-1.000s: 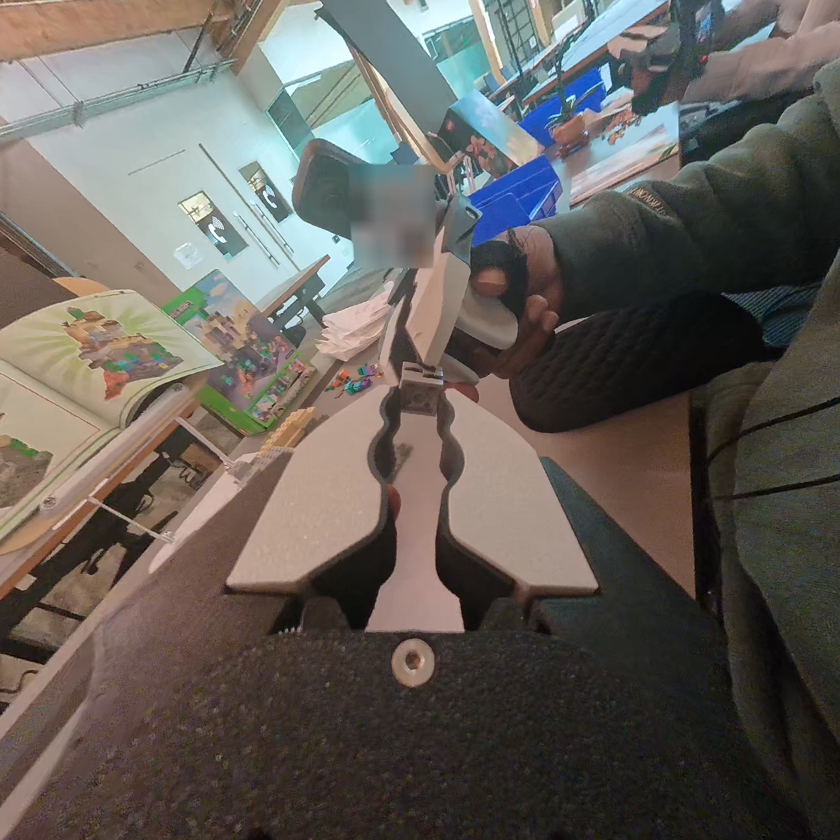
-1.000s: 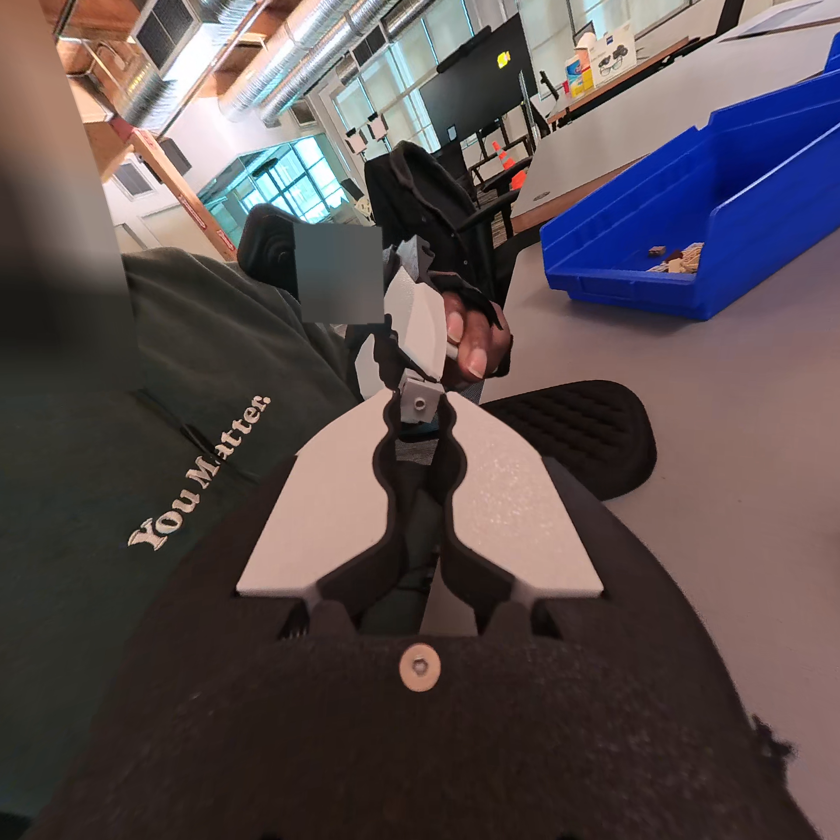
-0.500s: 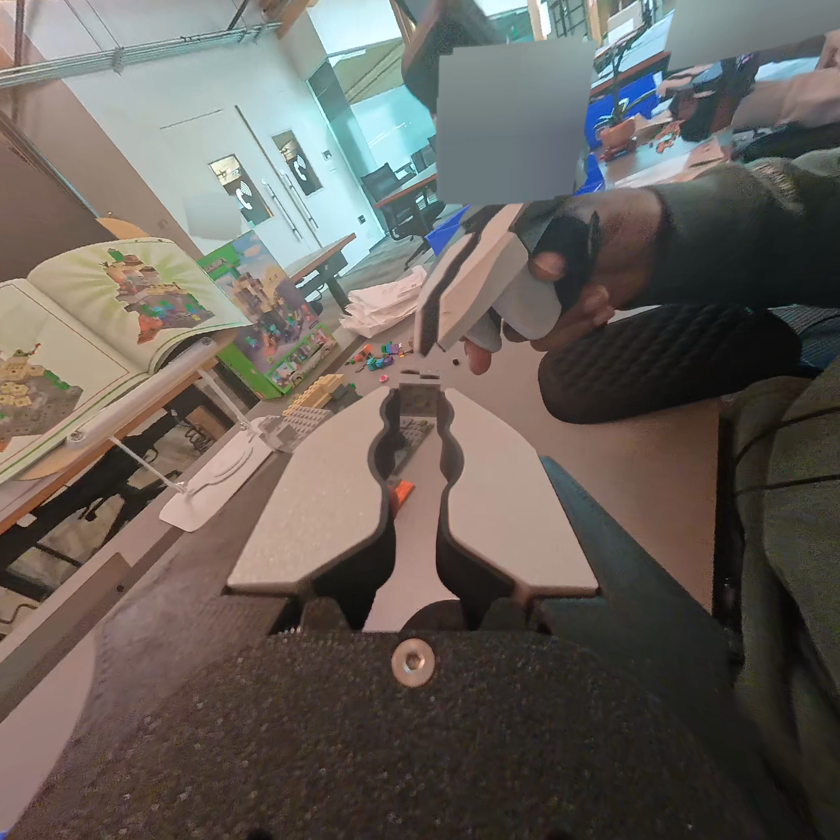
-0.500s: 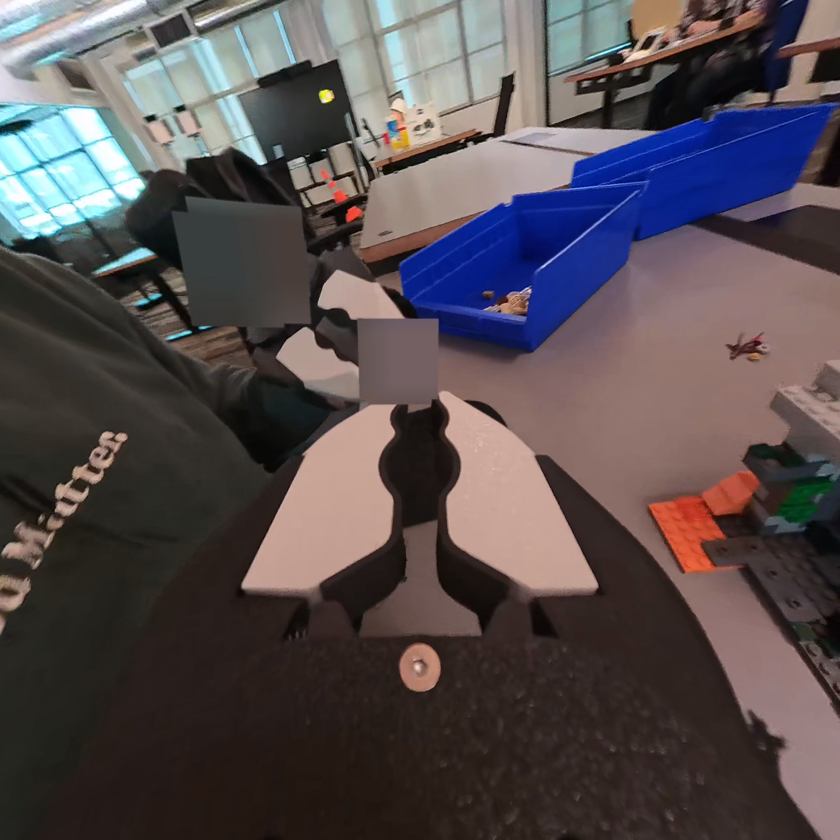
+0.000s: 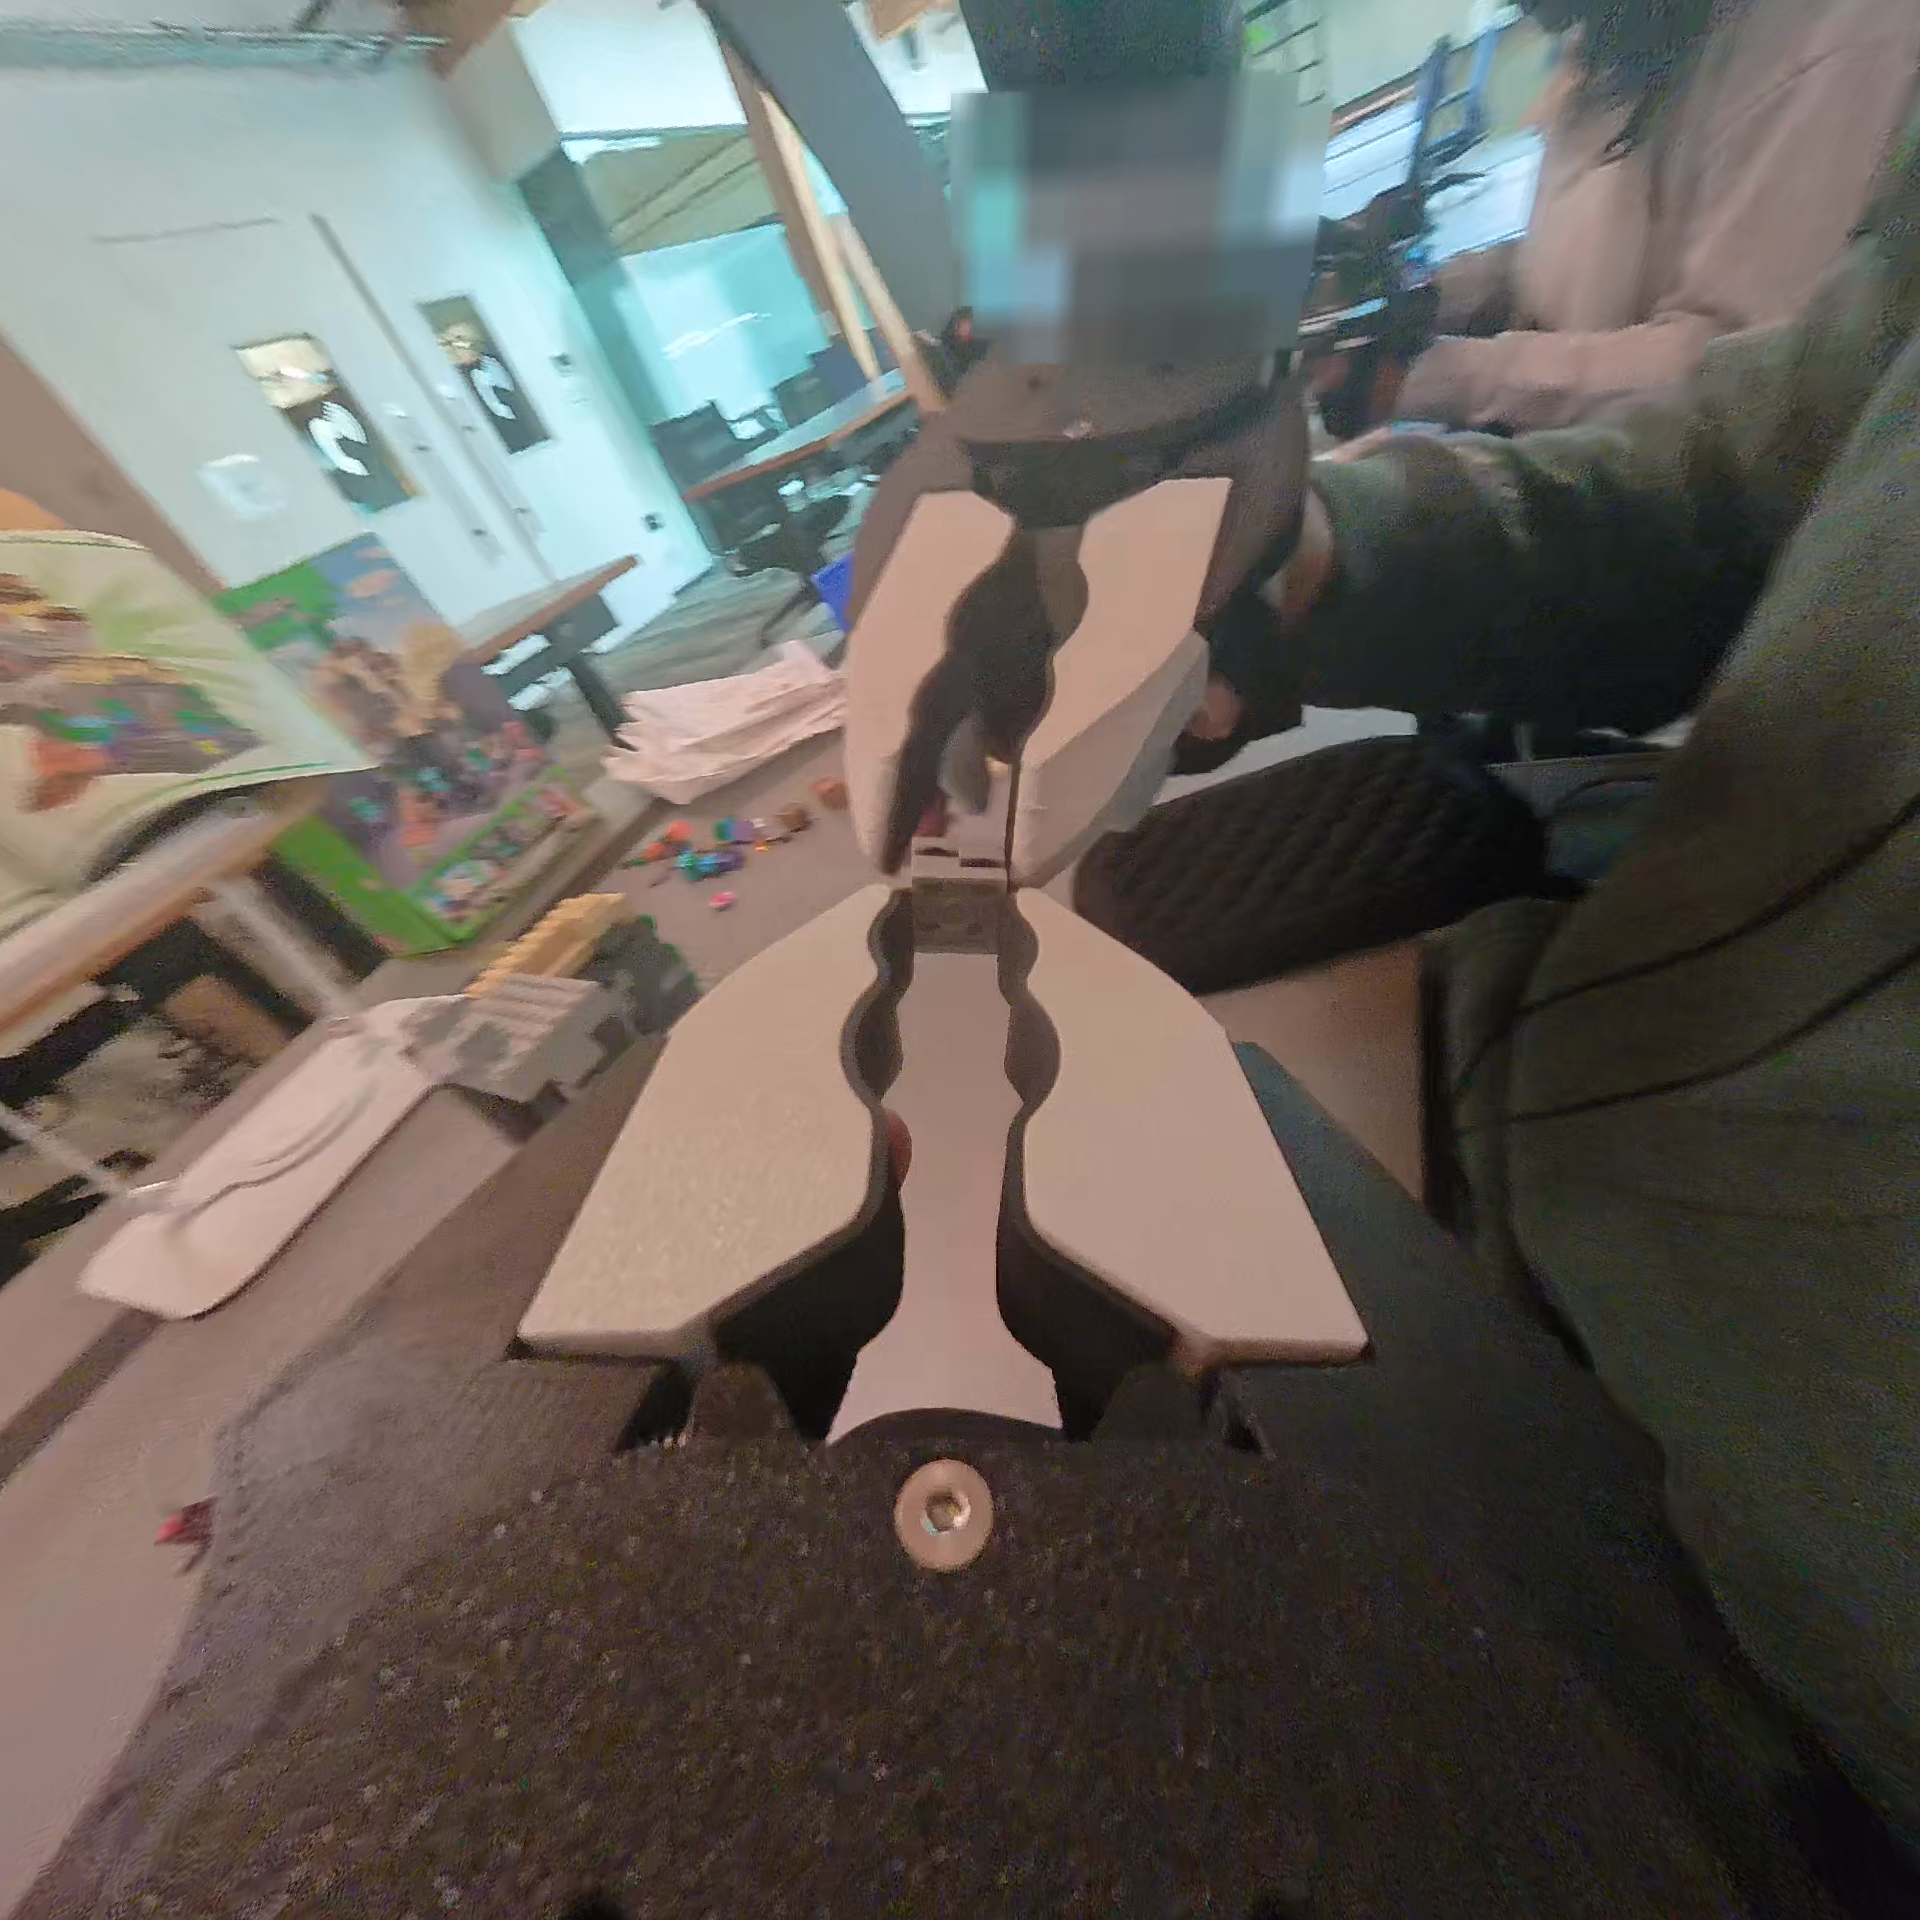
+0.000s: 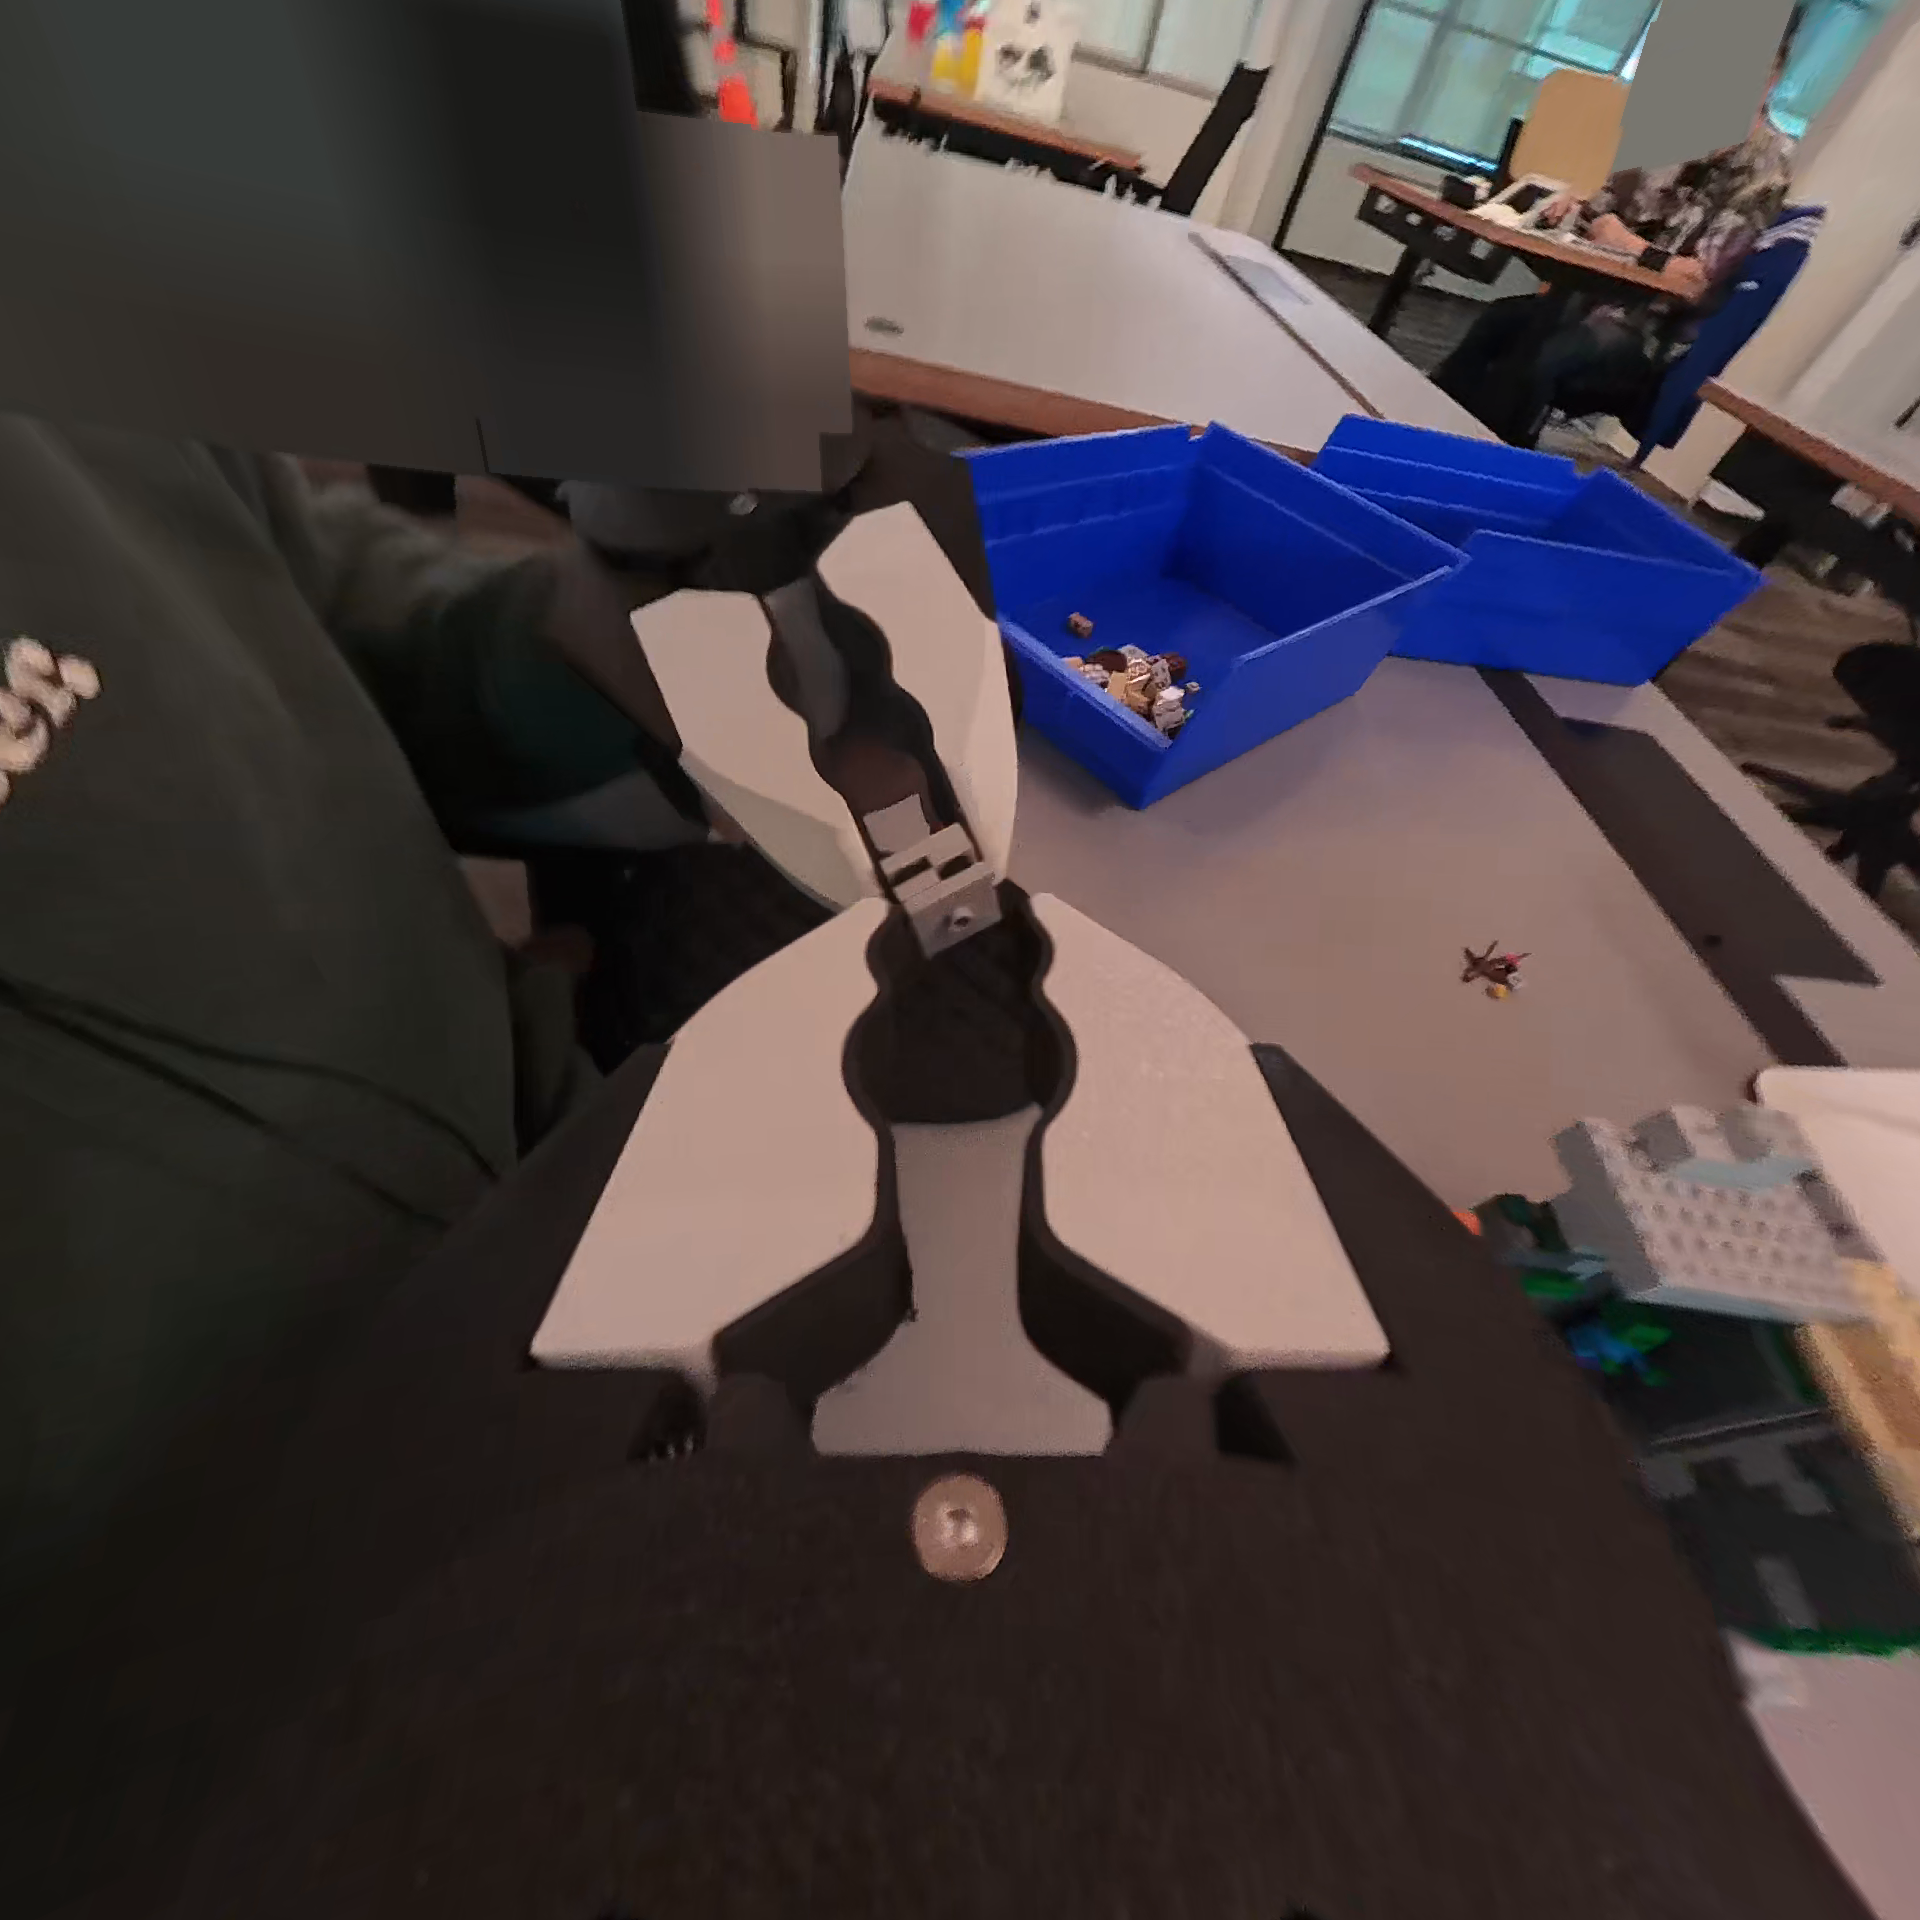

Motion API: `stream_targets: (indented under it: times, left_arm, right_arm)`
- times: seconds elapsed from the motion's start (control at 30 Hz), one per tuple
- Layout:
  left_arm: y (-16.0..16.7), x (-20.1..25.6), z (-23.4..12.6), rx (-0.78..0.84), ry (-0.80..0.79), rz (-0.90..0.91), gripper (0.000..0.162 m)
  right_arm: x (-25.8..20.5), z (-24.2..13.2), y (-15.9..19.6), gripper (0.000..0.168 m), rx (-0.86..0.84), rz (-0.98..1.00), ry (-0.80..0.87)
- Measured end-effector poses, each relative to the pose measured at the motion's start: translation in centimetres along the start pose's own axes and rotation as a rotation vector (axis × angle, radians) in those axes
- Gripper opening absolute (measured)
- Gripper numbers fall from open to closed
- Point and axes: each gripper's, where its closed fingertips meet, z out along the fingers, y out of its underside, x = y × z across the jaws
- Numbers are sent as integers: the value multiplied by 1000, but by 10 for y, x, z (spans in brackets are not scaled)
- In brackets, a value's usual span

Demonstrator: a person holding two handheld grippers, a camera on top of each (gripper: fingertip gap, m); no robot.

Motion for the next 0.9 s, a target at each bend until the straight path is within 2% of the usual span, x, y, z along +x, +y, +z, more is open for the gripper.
stream_targets:
  times: [0.07, 0.2, 0.37, 0.67, 0.9]
  left_arm:
    - [2, 6, 1, -2, 48, -15, 16]
    - [3, 17, 2, 1, 151, -59, 17]
    - [6, 25, 3, -6, 248, -97, 17]
    - [4, 16, 4, 60, 201, -171, 16]
    - [3, 20, 8, 128, 195, -261, 16]
  right_arm:
    - [-4, -1, 3, 24, -57, -87, -38]
    - [-18, -2, 7, 16, -114, -222, -148]
    - [-25, -4, 11, 16, -126, -269, -231]
    - [-16, -3, 8, 15, 156, 35, -148]
    - [-17, -8, 11, 15, 277, 162, -125]
